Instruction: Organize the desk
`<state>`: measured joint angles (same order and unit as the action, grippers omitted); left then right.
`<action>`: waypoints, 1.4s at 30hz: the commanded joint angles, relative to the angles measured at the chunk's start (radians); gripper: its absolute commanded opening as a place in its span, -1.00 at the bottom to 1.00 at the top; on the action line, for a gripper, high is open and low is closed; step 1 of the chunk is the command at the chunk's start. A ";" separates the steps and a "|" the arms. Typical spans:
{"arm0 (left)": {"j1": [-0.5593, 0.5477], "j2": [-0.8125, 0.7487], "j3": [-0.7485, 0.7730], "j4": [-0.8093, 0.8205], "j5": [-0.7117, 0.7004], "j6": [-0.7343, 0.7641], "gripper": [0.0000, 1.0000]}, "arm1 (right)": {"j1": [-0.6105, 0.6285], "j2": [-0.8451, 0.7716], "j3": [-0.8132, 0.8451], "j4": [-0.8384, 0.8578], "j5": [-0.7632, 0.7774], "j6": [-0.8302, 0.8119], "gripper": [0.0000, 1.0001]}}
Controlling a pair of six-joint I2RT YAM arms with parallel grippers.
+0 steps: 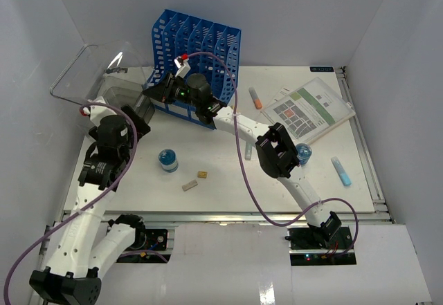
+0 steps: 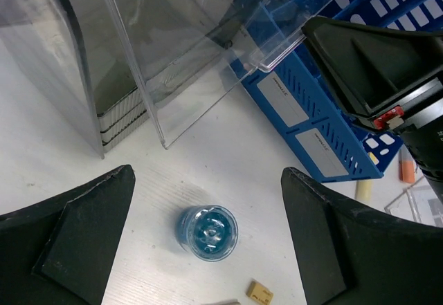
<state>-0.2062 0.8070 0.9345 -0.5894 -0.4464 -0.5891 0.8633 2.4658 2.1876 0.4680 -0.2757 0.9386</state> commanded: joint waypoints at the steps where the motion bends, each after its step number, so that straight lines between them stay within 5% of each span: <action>1: 0.082 0.050 0.038 0.009 0.161 0.015 0.96 | -0.009 -0.097 0.006 0.098 -0.013 -0.037 -0.85; 14: 0.156 0.110 0.078 0.088 0.277 0.063 0.94 | -0.007 -0.108 0.010 0.098 -0.014 -0.027 -0.85; 35: 0.197 0.129 0.089 0.159 0.353 0.063 -0.30 | -0.020 -0.162 -0.084 0.097 -0.058 -0.050 -0.82; 42: 0.202 0.126 0.093 0.175 0.370 0.057 -0.37 | -0.073 -0.265 -0.245 0.093 -0.171 -0.108 -0.49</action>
<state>-0.0169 0.9480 0.9829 -0.5156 -0.0468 -0.5416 0.8210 2.3333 2.0146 0.5036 -0.3068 0.9222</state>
